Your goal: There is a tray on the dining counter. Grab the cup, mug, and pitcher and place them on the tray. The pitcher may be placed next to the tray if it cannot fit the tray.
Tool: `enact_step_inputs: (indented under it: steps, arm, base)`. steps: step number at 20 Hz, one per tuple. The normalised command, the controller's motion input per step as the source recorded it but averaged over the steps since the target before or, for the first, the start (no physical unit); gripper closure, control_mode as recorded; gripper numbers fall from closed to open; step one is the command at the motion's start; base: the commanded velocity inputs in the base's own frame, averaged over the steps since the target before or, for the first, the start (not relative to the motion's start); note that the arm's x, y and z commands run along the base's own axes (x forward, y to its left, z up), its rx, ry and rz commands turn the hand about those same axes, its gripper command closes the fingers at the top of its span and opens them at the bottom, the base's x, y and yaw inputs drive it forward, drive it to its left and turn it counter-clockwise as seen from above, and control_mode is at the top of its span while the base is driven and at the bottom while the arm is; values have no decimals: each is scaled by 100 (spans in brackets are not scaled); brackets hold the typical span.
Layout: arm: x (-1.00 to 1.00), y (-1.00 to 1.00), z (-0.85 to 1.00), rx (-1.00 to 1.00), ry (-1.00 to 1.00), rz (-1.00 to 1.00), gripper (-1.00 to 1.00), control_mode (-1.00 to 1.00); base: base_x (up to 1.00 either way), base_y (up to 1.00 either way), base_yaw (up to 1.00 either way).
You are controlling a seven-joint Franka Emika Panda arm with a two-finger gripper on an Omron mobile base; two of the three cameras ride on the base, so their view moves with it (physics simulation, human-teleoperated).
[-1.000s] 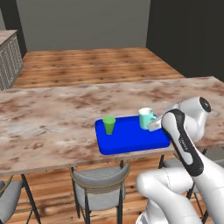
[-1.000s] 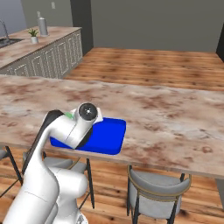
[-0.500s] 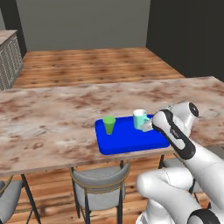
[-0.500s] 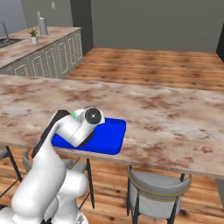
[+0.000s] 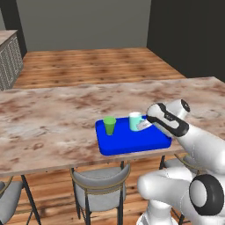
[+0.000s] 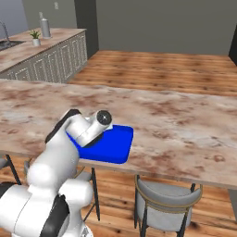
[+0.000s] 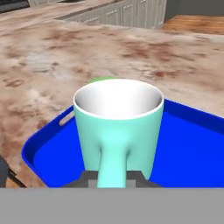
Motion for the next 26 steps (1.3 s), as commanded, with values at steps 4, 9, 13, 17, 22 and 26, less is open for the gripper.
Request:
enact_step_inputs:
  steps: [4,9,13,17,22,26]
  arm:
    - [49,2,-35,0,3,6,100,-100]
    - [47,10,-34,0,0,6,100,-100]
    - [41,12,-30,0,0,6,100,-100]
    - [33,3,-19,0,0,6,100,-100]
    - [26,0,-8,0,0,5,100,-100]
    - [9,1,-1,0,1,5,100,-100]
  base:
    - [0,0,0]
    - [0,0,0]
    - [0,0,0]
    - [0,0,0]
    - [0,0,0]
    - [0,0,0]
